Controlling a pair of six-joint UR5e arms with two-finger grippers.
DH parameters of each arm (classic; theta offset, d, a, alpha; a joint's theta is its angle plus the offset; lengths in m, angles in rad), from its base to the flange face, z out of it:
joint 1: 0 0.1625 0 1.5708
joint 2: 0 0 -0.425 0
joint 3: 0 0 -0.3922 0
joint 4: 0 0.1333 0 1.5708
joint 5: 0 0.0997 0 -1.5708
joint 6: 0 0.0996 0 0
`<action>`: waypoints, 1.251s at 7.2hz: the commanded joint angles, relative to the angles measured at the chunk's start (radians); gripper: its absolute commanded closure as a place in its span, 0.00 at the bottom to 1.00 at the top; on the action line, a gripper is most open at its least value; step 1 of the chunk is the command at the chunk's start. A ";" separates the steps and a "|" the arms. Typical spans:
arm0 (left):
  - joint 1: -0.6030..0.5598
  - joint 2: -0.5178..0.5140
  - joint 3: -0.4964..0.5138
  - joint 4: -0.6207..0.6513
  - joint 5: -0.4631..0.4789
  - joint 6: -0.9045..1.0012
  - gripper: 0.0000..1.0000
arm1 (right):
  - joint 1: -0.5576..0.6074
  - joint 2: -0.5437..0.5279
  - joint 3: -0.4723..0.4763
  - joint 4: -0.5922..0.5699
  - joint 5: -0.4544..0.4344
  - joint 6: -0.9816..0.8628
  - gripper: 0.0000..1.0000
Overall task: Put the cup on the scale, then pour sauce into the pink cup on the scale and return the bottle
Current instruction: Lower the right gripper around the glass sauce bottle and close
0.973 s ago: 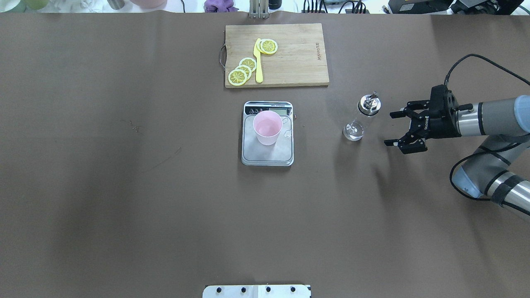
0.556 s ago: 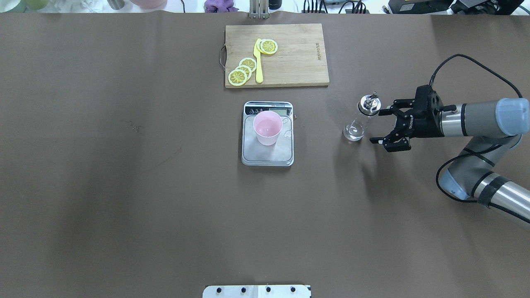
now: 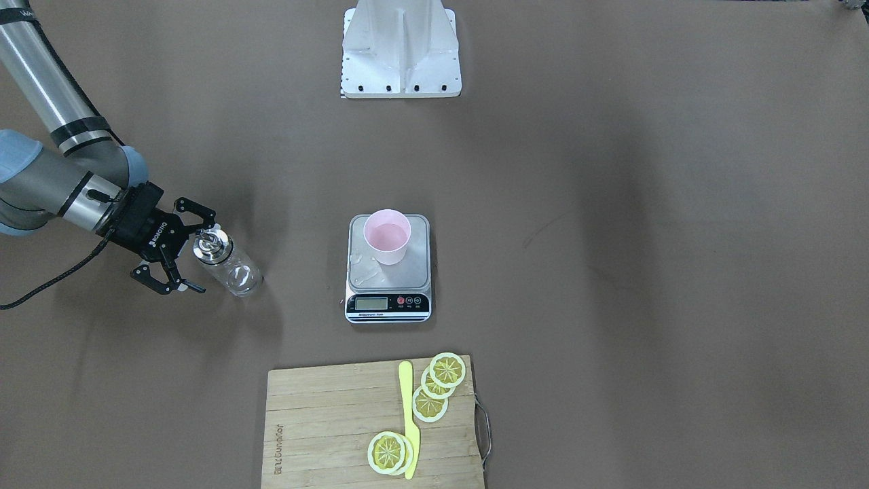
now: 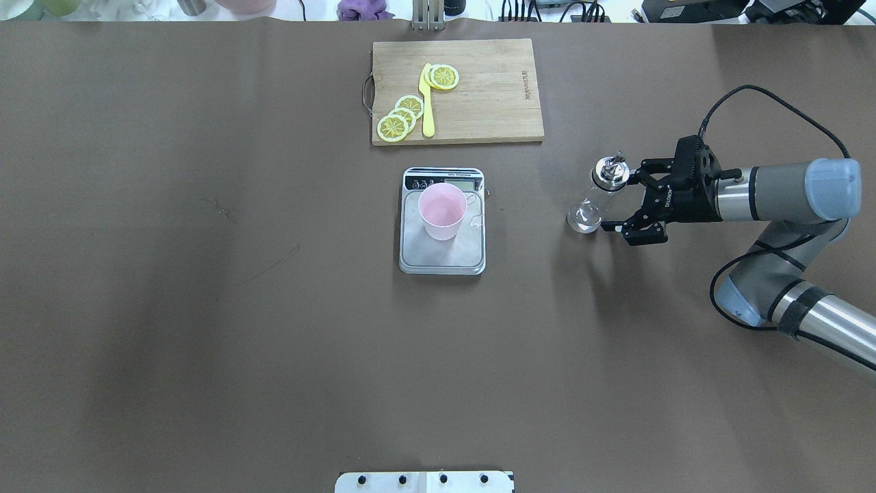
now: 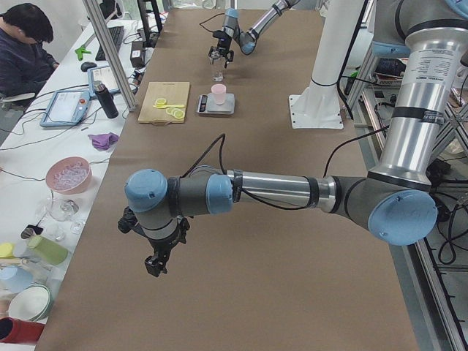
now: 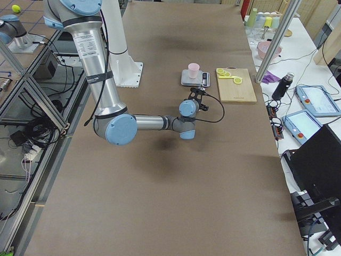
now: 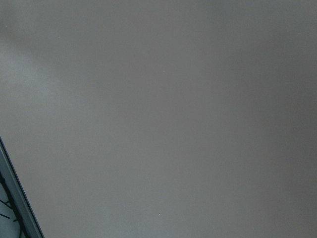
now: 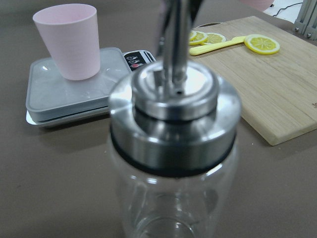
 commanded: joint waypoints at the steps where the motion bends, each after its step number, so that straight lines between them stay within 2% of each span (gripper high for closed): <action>1: 0.001 0.000 0.000 0.000 0.000 -0.002 0.02 | -0.005 0.007 -0.009 0.001 -0.001 0.000 0.01; 9: 0.003 -0.003 0.002 0.000 0.000 -0.002 0.02 | -0.026 0.027 -0.011 0.001 -0.015 0.002 0.01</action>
